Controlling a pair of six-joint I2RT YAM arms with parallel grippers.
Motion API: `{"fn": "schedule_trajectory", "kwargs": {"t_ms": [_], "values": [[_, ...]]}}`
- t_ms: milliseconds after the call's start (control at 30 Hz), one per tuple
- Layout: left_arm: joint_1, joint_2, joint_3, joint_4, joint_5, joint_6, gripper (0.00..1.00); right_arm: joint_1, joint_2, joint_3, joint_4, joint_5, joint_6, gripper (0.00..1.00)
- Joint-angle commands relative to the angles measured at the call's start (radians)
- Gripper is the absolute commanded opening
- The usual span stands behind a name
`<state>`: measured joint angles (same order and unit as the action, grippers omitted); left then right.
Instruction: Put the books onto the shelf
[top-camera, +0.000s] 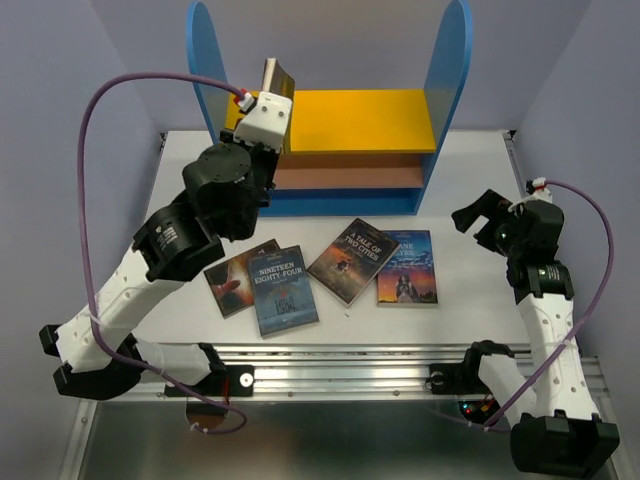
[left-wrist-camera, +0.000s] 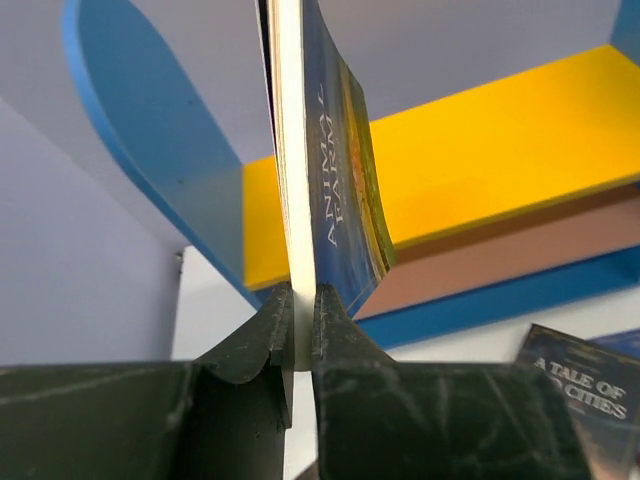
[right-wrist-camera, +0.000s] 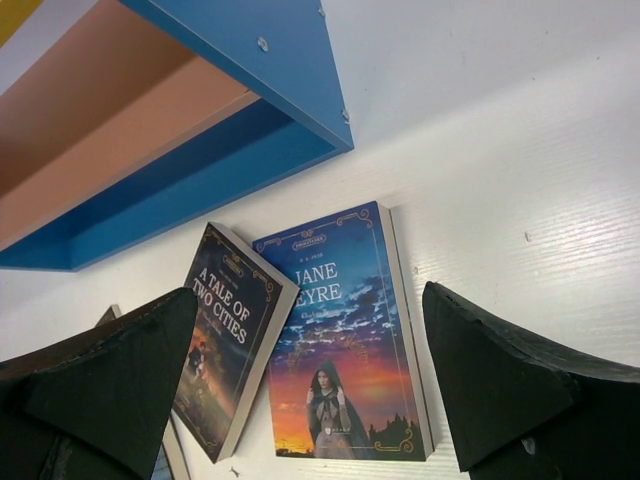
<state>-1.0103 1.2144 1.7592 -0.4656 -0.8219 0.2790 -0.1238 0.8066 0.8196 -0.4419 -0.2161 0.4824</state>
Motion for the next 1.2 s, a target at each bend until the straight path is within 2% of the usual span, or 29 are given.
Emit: {"fn": "schedule_trajectory", "kwargs": {"t_ms": [0, 167, 300, 367, 600, 933, 1167], "values": [[0.166, 0.003, 0.146, 0.028, 0.094, 0.126, 0.00, 0.001, -0.004, -0.002, 0.035, 0.024, -0.010, 1.00], [0.334, 0.063, 0.212, -0.030, 0.254, 0.176, 0.00, 0.001, -0.006, -0.004, 0.026, 0.040, -0.010, 1.00], [0.467, 0.134, 0.282, -0.085, 0.433, 0.149, 0.00, 0.001, -0.006, -0.007, 0.022, 0.057, -0.013, 1.00], [0.524, 0.166, 0.306, -0.110, 0.477, 0.152, 0.00, 0.001, -0.009, -0.010, 0.019, 0.070, -0.013, 1.00], [0.598, 0.229, 0.367, -0.157, 0.537, 0.170, 0.00, 0.001, -0.001, -0.011, 0.019, 0.083, -0.015, 1.00], [0.610, 0.221, 0.462, -0.235, 0.550, 0.178, 0.00, 0.001, 0.028, -0.011, 0.020, 0.095, -0.015, 1.00], [0.613, 0.145, 0.372, -0.228, 0.535, 0.166, 0.00, 0.001, 0.036, -0.017, 0.035, 0.072, -0.005, 1.00]]}}
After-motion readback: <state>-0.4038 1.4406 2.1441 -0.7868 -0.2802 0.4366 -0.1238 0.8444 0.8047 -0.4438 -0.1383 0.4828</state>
